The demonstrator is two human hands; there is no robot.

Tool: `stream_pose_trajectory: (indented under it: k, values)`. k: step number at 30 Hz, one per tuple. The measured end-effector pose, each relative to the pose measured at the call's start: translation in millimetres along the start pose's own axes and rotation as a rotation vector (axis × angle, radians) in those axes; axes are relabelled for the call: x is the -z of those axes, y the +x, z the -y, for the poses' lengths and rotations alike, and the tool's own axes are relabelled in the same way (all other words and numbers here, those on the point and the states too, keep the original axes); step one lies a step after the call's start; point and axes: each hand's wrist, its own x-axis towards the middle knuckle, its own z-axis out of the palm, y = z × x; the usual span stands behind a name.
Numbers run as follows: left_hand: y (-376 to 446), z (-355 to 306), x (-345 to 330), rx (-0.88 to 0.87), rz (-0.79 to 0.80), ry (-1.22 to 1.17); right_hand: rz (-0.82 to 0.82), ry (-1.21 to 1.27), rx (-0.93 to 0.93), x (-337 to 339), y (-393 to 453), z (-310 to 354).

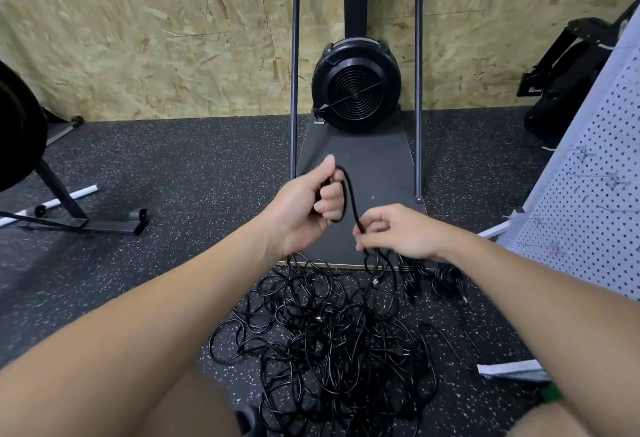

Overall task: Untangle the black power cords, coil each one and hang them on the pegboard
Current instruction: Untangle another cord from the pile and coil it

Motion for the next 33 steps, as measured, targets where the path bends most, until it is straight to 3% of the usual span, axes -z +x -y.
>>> stream_pose_trajectory:
  k: [5,8,10,14,16,18,20,23,27,33]
  values:
    - [5,-10,7,-0.103,-0.137,-0.084,0.067,-0.474,0.05,-31,1,-2]
    - [7,-5,7,-0.172,-0.226,-0.031,0.042,-0.609,0.101,-41,5,8]
    - [7,-1,9,-0.206,-0.195,0.079,0.064,-0.664,0.135,-43,5,15]
    - [2,8,15,-0.194,-0.124,0.499,-0.009,-0.533,0.23,-35,-4,30]
    - [2,12,20,-0.209,-0.179,0.901,-0.109,-0.504,0.257,-27,-9,36]
    - [5,15,23,-0.248,-0.233,1.319,-0.199,-0.652,0.269,-20,-13,41]
    - [3,13,16,-0.217,-0.203,1.441,-0.253,-0.84,0.301,-18,-18,45]
    - [-5,11,6,-0.006,0.003,1.197,-0.244,-0.886,0.349,-14,-19,48]
    - [-10,7,13,0.177,0.141,0.992,-0.202,-0.775,0.372,-7,-18,40]
    - [-4,7,41,0.189,0.171,0.872,-0.125,-0.675,0.257,17,-19,23]
